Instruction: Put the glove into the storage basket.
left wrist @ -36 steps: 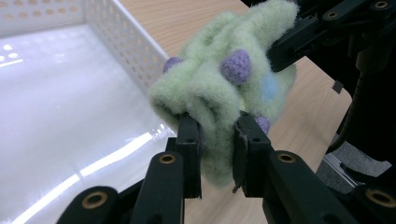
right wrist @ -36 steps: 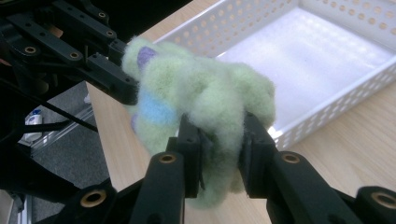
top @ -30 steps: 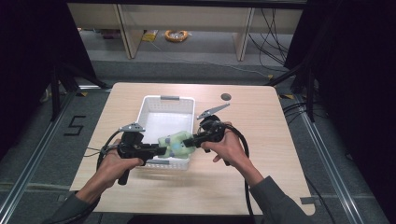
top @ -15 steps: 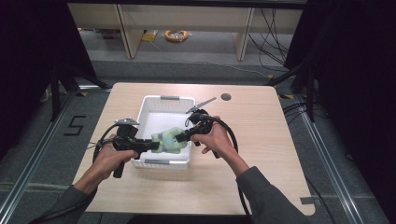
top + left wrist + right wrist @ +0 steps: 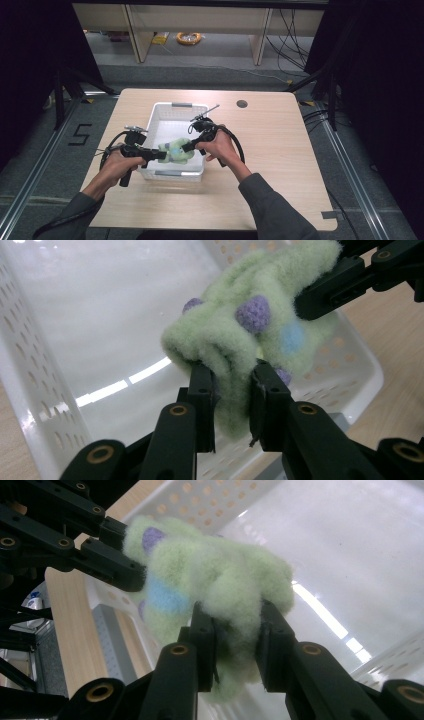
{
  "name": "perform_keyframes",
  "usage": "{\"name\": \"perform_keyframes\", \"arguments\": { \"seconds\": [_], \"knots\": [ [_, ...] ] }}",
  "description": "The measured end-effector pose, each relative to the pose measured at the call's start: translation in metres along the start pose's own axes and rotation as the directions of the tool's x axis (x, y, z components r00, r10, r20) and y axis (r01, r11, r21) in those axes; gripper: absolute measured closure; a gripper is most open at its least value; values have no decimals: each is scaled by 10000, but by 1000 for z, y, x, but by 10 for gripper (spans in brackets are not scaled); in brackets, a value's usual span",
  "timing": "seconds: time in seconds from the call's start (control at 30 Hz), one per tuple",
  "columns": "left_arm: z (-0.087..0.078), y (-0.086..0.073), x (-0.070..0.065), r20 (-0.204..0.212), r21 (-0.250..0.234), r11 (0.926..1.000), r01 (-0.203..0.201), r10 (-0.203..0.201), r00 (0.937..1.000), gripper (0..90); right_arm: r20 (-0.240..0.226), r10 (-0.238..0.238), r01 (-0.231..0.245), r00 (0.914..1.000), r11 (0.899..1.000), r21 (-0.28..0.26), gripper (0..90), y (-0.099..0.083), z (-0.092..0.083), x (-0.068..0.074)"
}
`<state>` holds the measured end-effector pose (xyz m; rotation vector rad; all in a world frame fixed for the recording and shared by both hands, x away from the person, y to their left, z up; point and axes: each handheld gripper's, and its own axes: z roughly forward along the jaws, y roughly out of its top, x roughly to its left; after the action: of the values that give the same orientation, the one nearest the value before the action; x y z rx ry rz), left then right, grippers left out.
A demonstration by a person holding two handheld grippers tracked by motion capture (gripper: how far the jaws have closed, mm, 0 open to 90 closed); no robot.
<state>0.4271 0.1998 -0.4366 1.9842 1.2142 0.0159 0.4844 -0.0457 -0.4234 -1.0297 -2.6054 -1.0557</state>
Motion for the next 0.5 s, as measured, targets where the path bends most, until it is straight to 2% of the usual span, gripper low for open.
{"name": "perform_keyframes", "arguments": {
  "seconds": [0.13, 0.17, 0.23, 0.27, 0.3, 0.37, 0.4, 0.43, 0.5],
  "knots": [
    [6, -1, 3, -112, 147, 9999, 78, -77, 9999, 733, -34, 231, -230, 9997, 9993, 307, 737, 0, 8, -5],
    [7, -1, 5, -205, 468, 9988, -171, 181, 9996, 732, -4, 163, -163, 9999, 9991, 401, 737, 0, 11, -7],
    [8, -1, 5, -246, 514, 9986, -88, 101, 9996, 731, -26, 251, -249, 9997, 9986, 468, 737, 0, 13, -7],
    [10, -1, 7, -291, 644, 9978, -176, 195, 9994, 728, -2, 313, -312, 9995, 9979, 575, 737, 0, 16, -8],
    [12, -1, 7, -299, 575, 9983, -48, 65, 9995, 727, 11, 329, -329, 9995, 9978, 575, 737, -1, 17, -8],
    [13, -2, 8, -264, 699, 9974, -151, 170, 9995, 724, 77, 441, -446, 9990, 9967, 684, 736, -1, 19, -9],
    [15, -2, 6, -325, 618, 9981, 30, -9, 9995, 724, 77, 441, -446, 9990, 9967, 684, 736, -1, 19, -9],
    [15, -3, 8, -333, 864, 9961, -194, 224, 9992, 722, 80, 354, -359, 9993, 9968, 712, 736, -1, 20, -10],
    [18, -3, 7, -398, 781, 9968, -158, 189, 9990, 712, 168, 416, -428, 9990, 9956, 828, 735, -1, 23, -10]
  ]
}}
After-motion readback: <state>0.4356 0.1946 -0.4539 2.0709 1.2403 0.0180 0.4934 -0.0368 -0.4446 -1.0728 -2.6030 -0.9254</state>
